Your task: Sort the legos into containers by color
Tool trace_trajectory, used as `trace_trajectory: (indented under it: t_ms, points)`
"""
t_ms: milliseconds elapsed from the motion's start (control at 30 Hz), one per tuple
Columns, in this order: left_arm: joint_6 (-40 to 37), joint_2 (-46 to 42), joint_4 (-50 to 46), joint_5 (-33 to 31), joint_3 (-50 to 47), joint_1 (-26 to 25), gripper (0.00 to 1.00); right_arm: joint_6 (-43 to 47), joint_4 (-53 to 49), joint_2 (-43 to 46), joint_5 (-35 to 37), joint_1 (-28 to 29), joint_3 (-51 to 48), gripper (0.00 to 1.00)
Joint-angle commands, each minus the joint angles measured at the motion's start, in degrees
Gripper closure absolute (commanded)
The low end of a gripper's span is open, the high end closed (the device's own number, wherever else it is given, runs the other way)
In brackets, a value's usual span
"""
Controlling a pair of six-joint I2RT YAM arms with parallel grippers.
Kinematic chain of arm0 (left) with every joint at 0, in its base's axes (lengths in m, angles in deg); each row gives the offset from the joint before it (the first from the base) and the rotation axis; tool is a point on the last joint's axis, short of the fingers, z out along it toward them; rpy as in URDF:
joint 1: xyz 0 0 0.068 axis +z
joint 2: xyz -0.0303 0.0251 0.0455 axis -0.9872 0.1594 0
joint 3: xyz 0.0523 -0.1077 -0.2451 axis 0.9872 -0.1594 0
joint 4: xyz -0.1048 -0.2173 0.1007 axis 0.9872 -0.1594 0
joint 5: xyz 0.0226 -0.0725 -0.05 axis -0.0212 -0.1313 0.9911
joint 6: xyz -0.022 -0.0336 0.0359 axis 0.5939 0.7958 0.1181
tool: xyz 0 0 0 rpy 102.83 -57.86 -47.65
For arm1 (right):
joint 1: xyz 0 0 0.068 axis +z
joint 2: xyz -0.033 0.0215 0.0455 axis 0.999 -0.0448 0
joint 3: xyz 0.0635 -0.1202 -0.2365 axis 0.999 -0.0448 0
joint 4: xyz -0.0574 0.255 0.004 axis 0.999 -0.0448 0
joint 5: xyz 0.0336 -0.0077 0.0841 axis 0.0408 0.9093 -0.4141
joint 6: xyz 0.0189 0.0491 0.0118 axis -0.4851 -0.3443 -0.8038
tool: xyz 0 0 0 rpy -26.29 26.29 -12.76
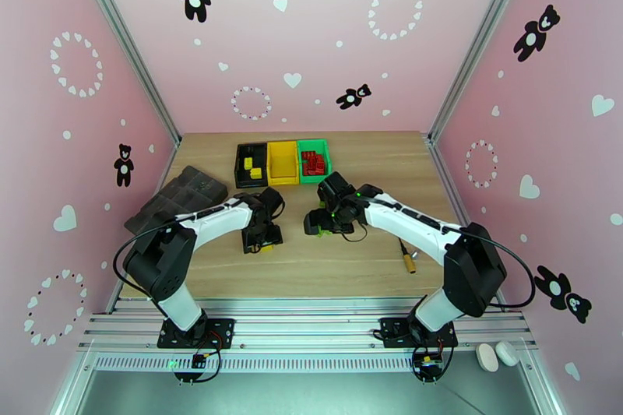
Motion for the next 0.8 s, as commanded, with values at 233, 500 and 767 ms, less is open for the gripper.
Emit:
trace_trajectory:
  t_ms: [233, 500, 767]
  points:
    - [0.75, 1.57, 0.78, -1.53, 1.81, -0.14, 0.42, -0.73, 1.84, -0.97, -2.95, 0.94, -0.36, 0.11]
    - [-0.62, 1.03, -0.59, -0.41, 4.84, -0.1, 0.64, -0.74, 2.97, -4.97, -5.46, 1.13, 2.77, 0.11]
    - [-3.5, -1.01, -0.45, 5.09, 10.07, 2.87, 0.65, -0.98, 4.97, -10.67, -9.82, 0.89, 9.06, 0.12]
